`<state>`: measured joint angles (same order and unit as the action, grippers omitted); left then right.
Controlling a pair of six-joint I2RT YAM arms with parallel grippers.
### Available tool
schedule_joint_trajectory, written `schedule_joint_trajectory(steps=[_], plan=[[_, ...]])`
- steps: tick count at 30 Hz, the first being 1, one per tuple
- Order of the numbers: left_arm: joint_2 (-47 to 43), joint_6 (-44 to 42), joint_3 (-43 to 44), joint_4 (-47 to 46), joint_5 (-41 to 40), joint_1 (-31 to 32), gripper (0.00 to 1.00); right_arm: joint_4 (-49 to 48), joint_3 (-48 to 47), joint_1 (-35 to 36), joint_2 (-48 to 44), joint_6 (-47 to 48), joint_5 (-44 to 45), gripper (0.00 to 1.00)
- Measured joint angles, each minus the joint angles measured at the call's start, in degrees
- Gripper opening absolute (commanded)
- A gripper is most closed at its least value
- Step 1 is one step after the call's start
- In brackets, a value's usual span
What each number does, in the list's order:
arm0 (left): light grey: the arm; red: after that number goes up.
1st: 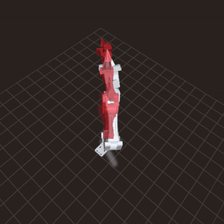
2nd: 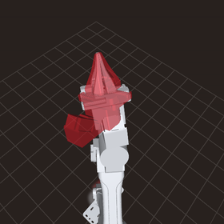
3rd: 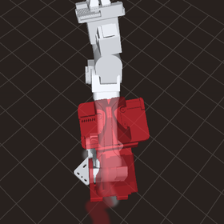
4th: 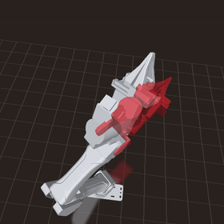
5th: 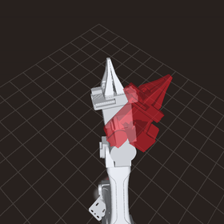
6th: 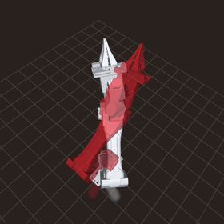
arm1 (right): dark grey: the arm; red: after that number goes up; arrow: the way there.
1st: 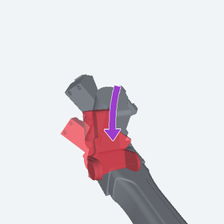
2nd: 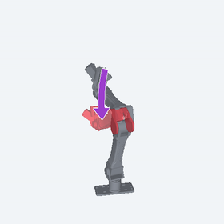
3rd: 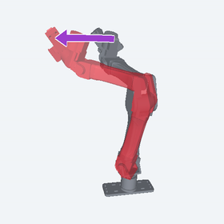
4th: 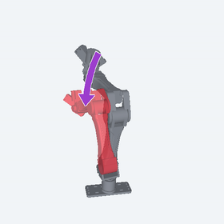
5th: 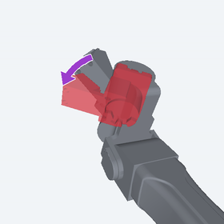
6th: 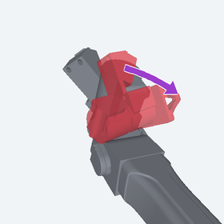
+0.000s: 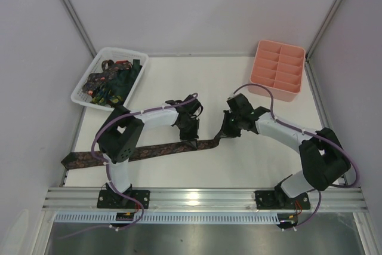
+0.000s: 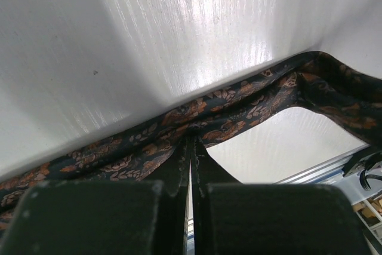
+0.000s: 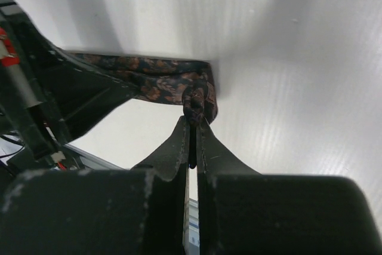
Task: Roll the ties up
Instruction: Roll the tie
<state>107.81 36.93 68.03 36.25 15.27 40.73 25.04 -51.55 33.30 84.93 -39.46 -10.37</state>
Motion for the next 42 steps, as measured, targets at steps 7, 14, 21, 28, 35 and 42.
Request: schedule_joint_trajectory(steps=[7, 14, 21, 28, 35, 42], plan=[[0.0, 0.07, -0.44, -0.57, 0.46, -0.31, 0.0, -0.31, -4.35, 3.5, 4.68, -1.14, -0.09, 0.0], [-0.02, 0.15, -0.83, -1.05, 1.49, -0.83, 0.0, -1.44, -5.7, 5.92, 8.76, -1.49, -0.83, 0.02], [-0.04, 0.15, -0.96, -1.2, 1.84, -1.01, 0.01, -4.15, -5.7, 6.01, 12.07, -1.53, -3.1, 0.04], [-0.17, 0.22, -1.27, -1.49, 2.05, -1.16, 0.0, -8.24, -5.46, 5.9, 13.66, -2.6, -6.03, 0.12], [-0.37, 0.52, -1.7, -1.92, 2.58, -1.55, 0.01, -13.07, -2.21, 5.49, 14.6, -3.37, -10.6, 0.28], [-0.59, 0.52, -2.14, -2.36, 2.75, -1.66, 0.01, -18.78, 2.03, 3.17, 13.81, -3.39, -17.38, 0.47]])
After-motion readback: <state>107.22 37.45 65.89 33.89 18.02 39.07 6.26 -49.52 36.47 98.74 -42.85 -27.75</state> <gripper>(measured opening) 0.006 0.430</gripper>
